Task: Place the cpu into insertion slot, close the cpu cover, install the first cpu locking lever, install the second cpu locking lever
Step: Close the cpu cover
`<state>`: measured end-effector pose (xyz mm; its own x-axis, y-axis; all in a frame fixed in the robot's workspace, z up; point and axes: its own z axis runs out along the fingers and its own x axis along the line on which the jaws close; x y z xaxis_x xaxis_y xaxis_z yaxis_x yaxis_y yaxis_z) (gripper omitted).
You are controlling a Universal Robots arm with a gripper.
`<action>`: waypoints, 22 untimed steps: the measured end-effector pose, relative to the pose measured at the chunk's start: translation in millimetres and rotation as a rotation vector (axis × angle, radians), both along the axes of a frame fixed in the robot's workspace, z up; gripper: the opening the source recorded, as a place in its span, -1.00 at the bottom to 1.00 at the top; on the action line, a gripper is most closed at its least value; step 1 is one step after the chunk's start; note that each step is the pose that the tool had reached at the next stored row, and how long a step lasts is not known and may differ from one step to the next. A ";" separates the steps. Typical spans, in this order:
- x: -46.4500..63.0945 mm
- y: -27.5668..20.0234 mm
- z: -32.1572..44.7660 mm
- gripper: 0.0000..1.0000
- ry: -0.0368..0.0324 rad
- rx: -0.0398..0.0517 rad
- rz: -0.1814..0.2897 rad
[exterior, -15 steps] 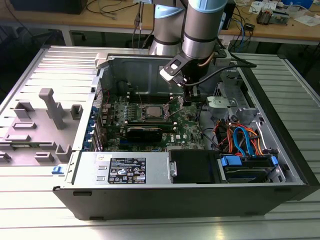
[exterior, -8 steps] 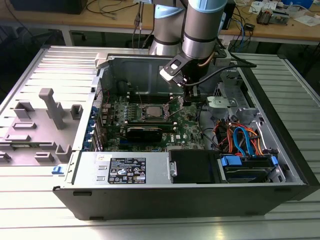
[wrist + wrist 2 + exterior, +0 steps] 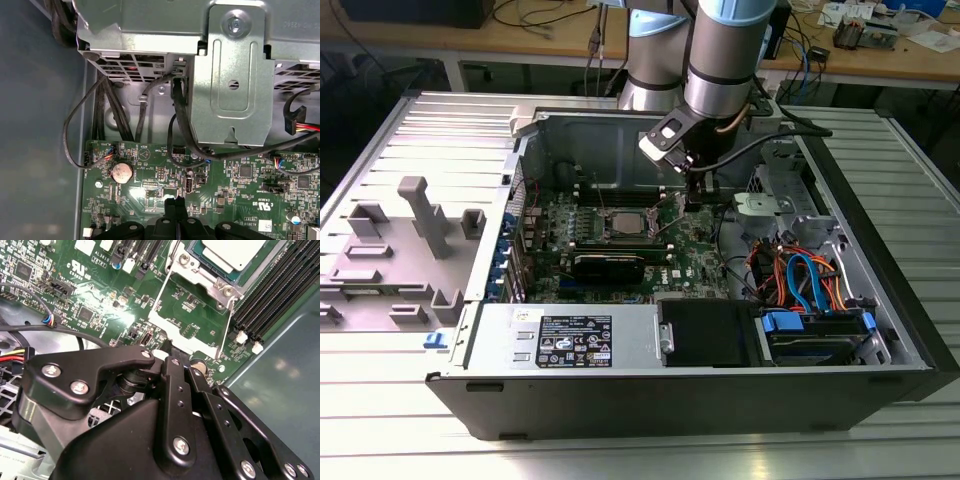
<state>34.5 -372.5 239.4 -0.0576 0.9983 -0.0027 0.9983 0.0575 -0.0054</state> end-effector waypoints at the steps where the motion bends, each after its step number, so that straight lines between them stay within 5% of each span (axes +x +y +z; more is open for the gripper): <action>1: 0.0 0.0 0.3 -0.79 0.0069 0.0020 0.000; 3: 0.0 0.1 0.4 -0.79 0.0170 0.0036 0.000; 7: -0.1 0.1 1.9 -0.79 0.0263 0.0042 0.000; 12: -2.1 0.1 4.9 -0.79 0.0273 0.0132 0.000; 22: -17.8 0.1 5.2 -0.79 0.0266 0.0143 0.004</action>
<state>16.7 -372.4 244.5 -0.0609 0.9981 0.0131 0.9976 0.0613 -0.0311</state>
